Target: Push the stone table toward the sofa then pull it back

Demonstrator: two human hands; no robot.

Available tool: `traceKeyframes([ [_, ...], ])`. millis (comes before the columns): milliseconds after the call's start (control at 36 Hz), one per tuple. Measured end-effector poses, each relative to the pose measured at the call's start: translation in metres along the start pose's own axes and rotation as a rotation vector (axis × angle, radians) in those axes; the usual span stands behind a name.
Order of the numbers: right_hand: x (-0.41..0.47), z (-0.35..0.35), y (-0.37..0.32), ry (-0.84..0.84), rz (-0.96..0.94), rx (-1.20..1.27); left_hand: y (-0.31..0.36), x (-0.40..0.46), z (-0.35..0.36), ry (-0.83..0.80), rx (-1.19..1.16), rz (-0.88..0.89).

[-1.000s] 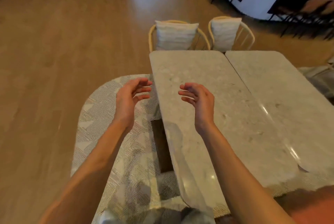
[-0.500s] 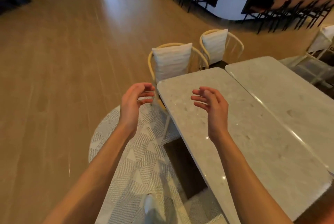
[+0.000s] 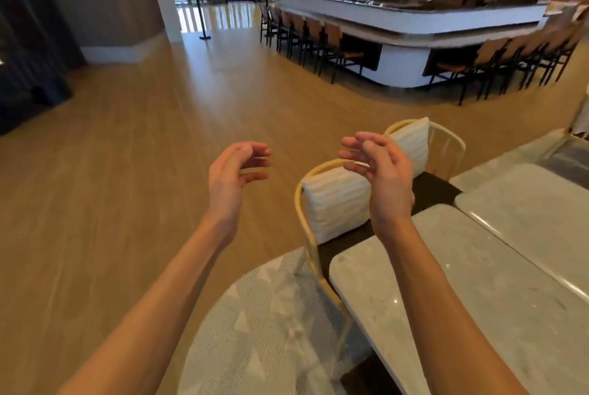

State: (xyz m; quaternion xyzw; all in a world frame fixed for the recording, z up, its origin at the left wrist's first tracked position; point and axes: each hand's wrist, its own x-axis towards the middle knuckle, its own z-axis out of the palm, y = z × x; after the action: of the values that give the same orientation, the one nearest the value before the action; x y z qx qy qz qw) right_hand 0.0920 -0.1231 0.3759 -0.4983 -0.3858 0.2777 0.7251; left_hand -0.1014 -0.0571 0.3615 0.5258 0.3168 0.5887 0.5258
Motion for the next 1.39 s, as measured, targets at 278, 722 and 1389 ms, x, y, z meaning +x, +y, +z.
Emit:
traceKeyframes([
  [278, 0.142, 0.114, 0.055, 0.081, -0.095, -0.075, -0.04, 0.206, -0.057, -0.087, -0.064, 0.045],
  [722, 0.359, 0.239, 0.12, 0.477, -0.155, -0.149, -0.083, 0.535, -0.047, -0.516, -0.106, 0.017],
  [1389, 0.842, 0.187, 0.237, 0.737, -0.289, -0.225, -0.269, 0.971, 0.234, -0.805, -0.303, 0.026],
])
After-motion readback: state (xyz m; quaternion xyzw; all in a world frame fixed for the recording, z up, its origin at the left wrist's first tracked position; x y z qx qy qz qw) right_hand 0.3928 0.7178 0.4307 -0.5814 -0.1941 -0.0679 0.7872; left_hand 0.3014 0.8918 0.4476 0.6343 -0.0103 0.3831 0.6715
